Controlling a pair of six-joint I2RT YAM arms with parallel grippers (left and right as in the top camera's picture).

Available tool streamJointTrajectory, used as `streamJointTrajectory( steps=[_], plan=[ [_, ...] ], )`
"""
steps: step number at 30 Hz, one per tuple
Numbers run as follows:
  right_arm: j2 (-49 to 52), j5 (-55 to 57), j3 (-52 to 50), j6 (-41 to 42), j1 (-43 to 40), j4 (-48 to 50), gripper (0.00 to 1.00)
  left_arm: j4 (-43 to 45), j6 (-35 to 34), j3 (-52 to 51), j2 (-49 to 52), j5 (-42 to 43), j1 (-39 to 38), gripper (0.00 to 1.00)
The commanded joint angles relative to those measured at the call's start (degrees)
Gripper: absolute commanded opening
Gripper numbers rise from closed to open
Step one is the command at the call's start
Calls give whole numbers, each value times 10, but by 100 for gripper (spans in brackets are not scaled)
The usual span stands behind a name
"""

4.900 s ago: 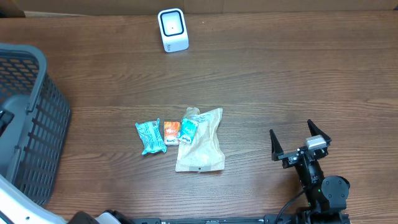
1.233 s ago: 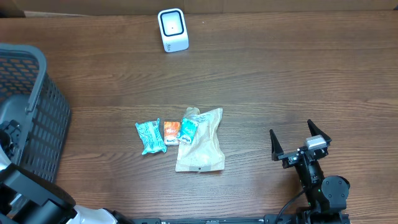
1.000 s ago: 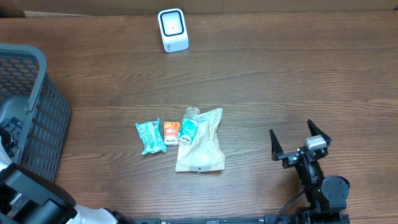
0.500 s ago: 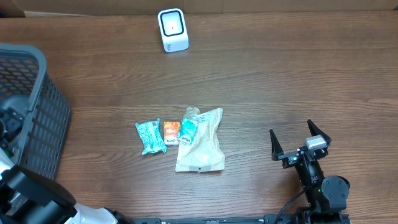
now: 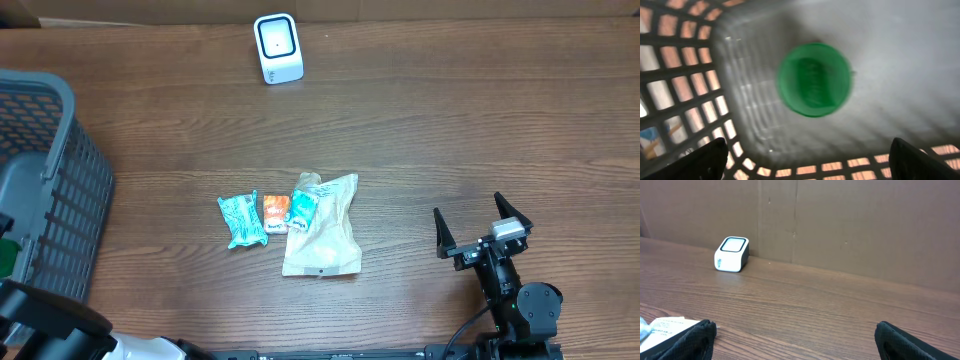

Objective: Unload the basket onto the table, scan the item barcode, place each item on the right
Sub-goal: 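Grasp the green-capped bottle by its cap with the left gripper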

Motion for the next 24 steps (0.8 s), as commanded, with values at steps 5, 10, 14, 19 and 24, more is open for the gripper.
streamJointTrajectory(
  steps=[5, 10, 14, 19, 24],
  plan=[
    [-7, 0, -6, 4, -1, 2, 100, 0, 10, -7, 2, -3, 27, 90],
    [-7, 0, -6, 4, -1, 2, 100, 13, 19, -30, 3, -3, 27, 91],
    [-7, 0, -6, 4, -1, 2, 100, 18, 18, -50, 3, -14, 27, 90],
    [-7, 0, -6, 4, -1, 2, 100, 43, 18, -61, 3, -25, 30, 91],
    [-7, 1, -6, 4, -1, 2, 100, 92, 19, -61, 3, -15, 28, 100]
  ],
)
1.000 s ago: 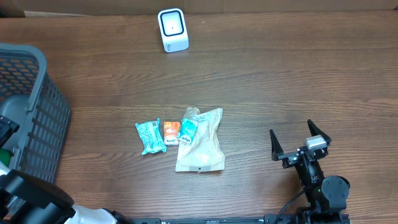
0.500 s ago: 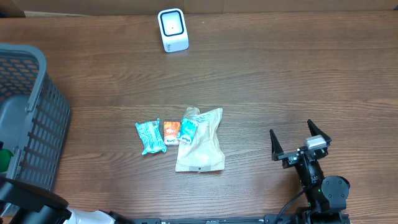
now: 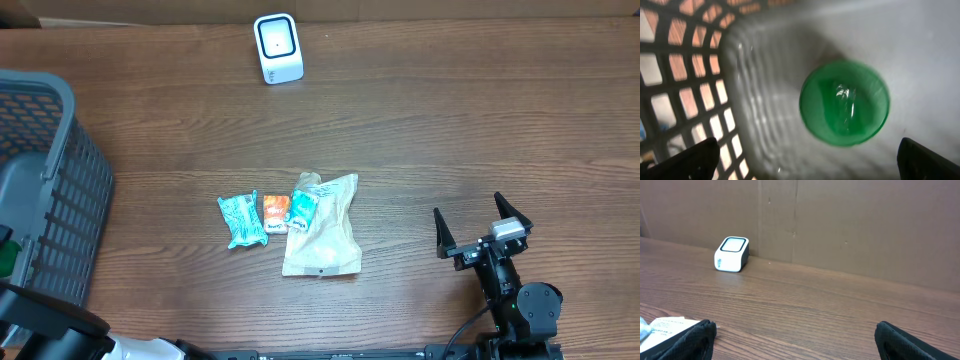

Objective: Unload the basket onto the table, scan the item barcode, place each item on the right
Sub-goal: 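Grasp the green-capped bottle by its cap with the left gripper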

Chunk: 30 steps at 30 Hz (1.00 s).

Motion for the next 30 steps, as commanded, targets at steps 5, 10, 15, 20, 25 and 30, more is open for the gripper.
streamJointTrajectory(
  steps=[5, 10, 15, 20, 25, 30],
  plan=[
    [-7, 0, -6, 3, -1, 2, 100, 47, 47, -7, 11, 52, 2, 100],
    [-7, 0, -6, 3, -1, 2, 100, 48, 68, -7, 39, 55, 2, 100],
    [-7, 1, -6, 3, -1, 2, 100, 47, 68, -7, 66, 55, 2, 100],
    [-7, 0, -6, 3, -1, 2, 100, 55, 68, -7, 80, 43, 2, 100],
    [-7, 0, -6, 3, -1, 2, 100, 60, 68, -7, 99, 47, 1, 99],
    [-7, 0, -6, 3, -1, 2, 100, 66, 67, -7, 107, 55, 2, 88]
  ],
)
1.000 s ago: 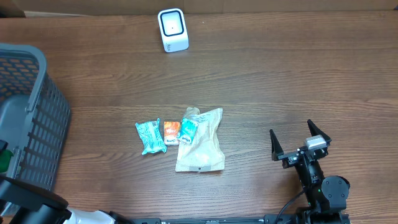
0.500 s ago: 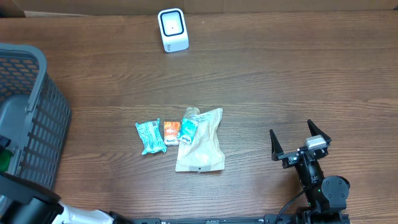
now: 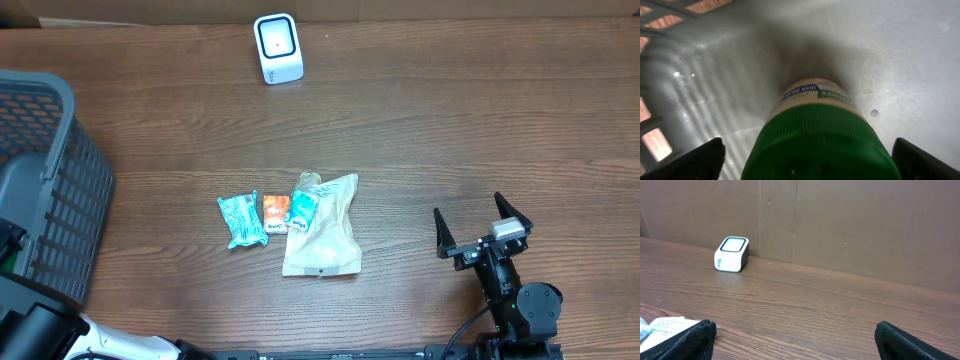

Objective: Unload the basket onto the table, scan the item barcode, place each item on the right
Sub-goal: 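Grasp the green-capped bottle by its cap with the left gripper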

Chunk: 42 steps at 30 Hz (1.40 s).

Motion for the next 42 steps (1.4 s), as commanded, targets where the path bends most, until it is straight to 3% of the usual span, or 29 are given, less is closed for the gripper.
streamJointTrajectory(
  steps=[1, 12, 26, 42],
  plan=[
    [-7, 1, -6, 4, -1, 2, 100, 6, 9, -3, 7, 7, 2, 85],
    [-7, 1, -6, 4, -1, 2, 100, 3, 7, -3, 7, 7, 1, 56],
    [-7, 1, -6, 4, -1, 2, 100, -70, 7, 71, 7, 75, 1, 49],
    [-7, 1, -6, 4, -1, 2, 100, -275, 7, 413, 2, 254, -49, 53]
  ],
)
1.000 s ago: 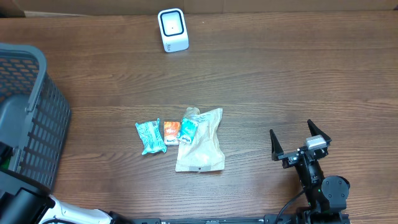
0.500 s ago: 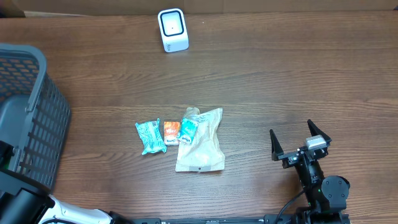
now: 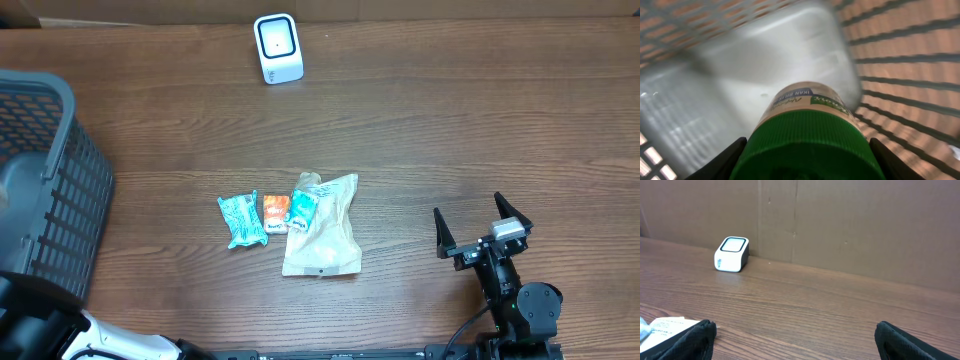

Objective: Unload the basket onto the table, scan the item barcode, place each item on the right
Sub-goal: 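Grasp the green-capped bottle by its cap with the left gripper, then lift the bottle out and stand it upright above the green packet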

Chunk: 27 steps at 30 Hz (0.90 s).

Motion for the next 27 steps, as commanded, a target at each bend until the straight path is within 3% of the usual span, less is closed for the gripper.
streamJointTrajectory(
  steps=[1, 11, 27],
  plan=[
    [-7, 1, -6, 4, -1, 2, 100, -21, 5, 82, -6, 72, -25, 53],
    [-7, 1, -6, 4, -1, 2, 100, -90, 5, 281, -42, 118, -134, 53],
    [-7, 0, -6, 4, -1, 2, 100, -134, 24, 266, -96, 72, -384, 52]
  ],
)
